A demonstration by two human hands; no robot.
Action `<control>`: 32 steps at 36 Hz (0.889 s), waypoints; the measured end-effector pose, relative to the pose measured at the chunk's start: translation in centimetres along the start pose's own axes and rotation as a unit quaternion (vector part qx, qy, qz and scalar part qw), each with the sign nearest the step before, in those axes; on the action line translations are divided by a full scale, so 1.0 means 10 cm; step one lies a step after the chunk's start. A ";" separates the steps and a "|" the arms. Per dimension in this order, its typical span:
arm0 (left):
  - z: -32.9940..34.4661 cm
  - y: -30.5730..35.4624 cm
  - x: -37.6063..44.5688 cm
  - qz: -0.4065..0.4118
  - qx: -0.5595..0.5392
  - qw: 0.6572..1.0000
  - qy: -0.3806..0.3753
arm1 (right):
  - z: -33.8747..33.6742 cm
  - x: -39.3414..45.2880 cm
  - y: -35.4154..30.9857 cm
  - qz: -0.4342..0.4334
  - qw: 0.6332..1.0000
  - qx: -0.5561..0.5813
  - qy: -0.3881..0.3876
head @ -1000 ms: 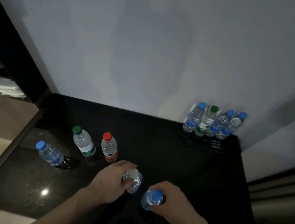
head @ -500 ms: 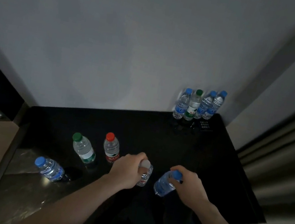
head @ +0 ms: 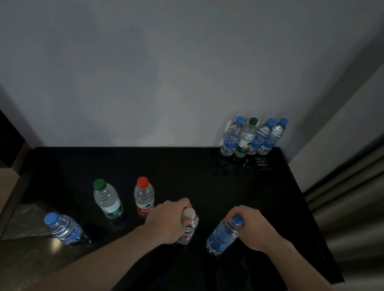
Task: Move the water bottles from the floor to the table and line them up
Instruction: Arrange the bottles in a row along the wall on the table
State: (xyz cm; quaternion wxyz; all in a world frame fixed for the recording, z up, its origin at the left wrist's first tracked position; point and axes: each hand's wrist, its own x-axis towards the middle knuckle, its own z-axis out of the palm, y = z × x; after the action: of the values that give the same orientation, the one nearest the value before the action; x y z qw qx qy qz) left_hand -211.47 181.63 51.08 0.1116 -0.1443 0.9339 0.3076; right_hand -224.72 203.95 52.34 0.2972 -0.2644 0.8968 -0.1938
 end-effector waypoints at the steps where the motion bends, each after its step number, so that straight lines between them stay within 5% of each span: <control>1: 0.00 0.00 0.00 -0.001 -0.001 1.000 -0.001 | -0.01 0.00 0.01 0.001 1.000 0.000 -0.002; 25: -0.09 -0.17 0.11 0.014 0.016 0.999 0.036 | 0.45 -0.21 -0.01 0.058 0.988 0.129 0.056; 32: 0.00 -0.05 0.12 0.034 0.052 0.997 0.039 | 0.58 -0.18 -0.03 0.050 0.977 0.146 0.149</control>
State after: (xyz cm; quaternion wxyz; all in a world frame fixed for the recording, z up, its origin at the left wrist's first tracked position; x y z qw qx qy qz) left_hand -212.42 181.02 50.41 0.0722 -0.1187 0.9564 0.2568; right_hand -219.72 203.68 48.89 0.2050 -0.1408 0.9053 -0.3445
